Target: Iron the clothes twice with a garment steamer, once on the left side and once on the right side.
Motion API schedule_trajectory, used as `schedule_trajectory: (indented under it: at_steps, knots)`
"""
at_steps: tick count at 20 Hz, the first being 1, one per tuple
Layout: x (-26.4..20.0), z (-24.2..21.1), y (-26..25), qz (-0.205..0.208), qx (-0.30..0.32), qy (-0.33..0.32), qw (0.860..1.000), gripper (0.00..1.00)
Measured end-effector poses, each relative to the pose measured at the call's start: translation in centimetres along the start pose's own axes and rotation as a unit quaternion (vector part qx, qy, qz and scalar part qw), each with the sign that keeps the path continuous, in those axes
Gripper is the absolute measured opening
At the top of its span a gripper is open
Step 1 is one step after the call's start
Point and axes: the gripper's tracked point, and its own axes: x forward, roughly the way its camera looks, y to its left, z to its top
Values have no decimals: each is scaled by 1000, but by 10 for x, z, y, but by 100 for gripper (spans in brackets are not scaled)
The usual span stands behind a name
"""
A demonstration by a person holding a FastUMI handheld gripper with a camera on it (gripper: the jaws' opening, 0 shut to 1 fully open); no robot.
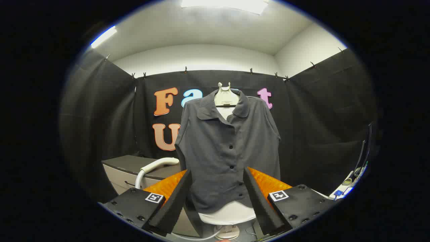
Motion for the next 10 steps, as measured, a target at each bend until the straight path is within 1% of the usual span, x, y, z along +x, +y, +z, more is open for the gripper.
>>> schedule_trajectory:
  at_steps: [6,10]
  knots:
    - [1,5,-5,-8,-1,-6,1000,98]
    - [1,6,-1,-4,-5,-9,1000,98]
